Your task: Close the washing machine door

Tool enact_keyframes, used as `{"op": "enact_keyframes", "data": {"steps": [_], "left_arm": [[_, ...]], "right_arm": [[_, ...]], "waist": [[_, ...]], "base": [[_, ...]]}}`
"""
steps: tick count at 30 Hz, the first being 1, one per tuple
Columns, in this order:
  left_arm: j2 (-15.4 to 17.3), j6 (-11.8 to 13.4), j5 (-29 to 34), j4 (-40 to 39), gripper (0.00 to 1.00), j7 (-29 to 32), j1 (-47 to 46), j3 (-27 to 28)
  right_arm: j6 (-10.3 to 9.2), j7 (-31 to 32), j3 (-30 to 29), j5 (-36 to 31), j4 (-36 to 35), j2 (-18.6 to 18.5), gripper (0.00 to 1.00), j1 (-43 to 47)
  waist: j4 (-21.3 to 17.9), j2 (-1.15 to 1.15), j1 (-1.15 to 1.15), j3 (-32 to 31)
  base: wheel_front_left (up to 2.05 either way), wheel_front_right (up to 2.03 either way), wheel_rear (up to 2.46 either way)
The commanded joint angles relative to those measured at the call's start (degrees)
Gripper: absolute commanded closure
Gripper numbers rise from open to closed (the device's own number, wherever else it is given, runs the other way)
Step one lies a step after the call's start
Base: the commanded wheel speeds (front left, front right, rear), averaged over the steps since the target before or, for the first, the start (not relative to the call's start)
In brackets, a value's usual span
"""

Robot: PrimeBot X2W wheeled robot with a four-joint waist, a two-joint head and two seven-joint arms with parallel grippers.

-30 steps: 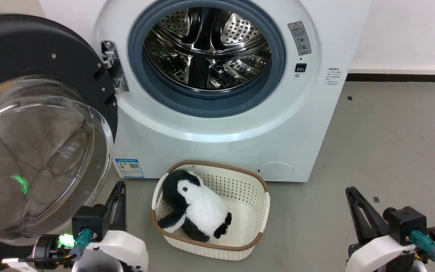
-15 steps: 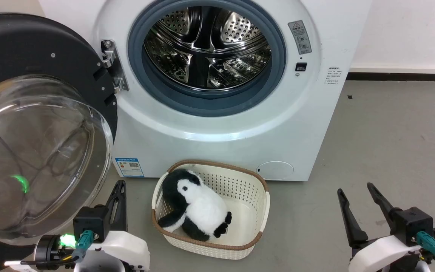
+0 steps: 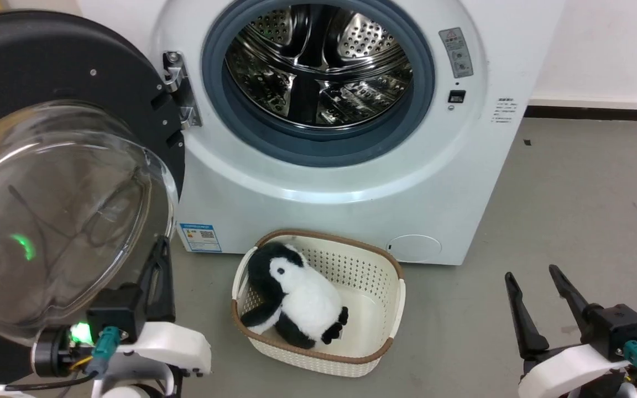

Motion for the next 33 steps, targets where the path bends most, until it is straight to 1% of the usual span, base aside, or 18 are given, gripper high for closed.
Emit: {"op": "enact_keyframes", "data": {"steps": [1, 6, 19, 23, 27, 33], "left_arm": [[0.5, 0.4, -0.4, -0.8, 1.00, -0.6, -1.2, 0.4], [0.8, 0.1, -1.7, -2.9, 1.00, -1.2, -3.0, 1.9], [2.5, -2.7, -4.7, -5.2, 1.00, -2.7, -10.7, 8.6], [2.3, -3.7, -7.6, -4.9, 1.00, -3.2, -13.5, 11.5], [3.6, -4.7, -9.5, -4.5, 1.00, -3.7, -15.8, 14.6], [6.8, -5.3, -13.6, -1.9, 1.00, -3.9, -20.3, 18.9]], "right_arm": [[0.01, -0.7, -0.3, 0.4, 0.1, 0.1, 0.00, -0.2], [0.01, -1.3, -1.0, 0.7, 0.1, 0.1, 0.00, -0.2], [0.02, -2.9, -2.4, 0.9, 0.2, 0.1, 0.00, -1.1], [0.02, -3.4, -2.8, 1.0, 0.4, 0.1, 0.00, -1.3], [0.02, -3.8, -3.1, 1.2, 0.6, 0.1, 0.00, -1.4], [0.02, -4.6, -3.9, 1.3, 0.7, 0.1, 0.00, -1.6]], "waist": [[0.4, 0.00, 0.00, 0.1], [2.0, 0.00, 0.00, 0.5], [7.2, 0.00, 0.00, 2.1], [8.7, 0.00, 0.00, 2.5], [9.8, 0.00, 0.00, 2.8], [11.3, 0.00, 0.00, 3.6]], "base": [[0.00, 0.00, 0.00], [0.00, 0.00, 0.00], [0.00, 0.00, 0.00], [0.00, 0.00, 0.00], [0.00, 0.00, 0.00], [0.00, 0.00, 0.00]]}}
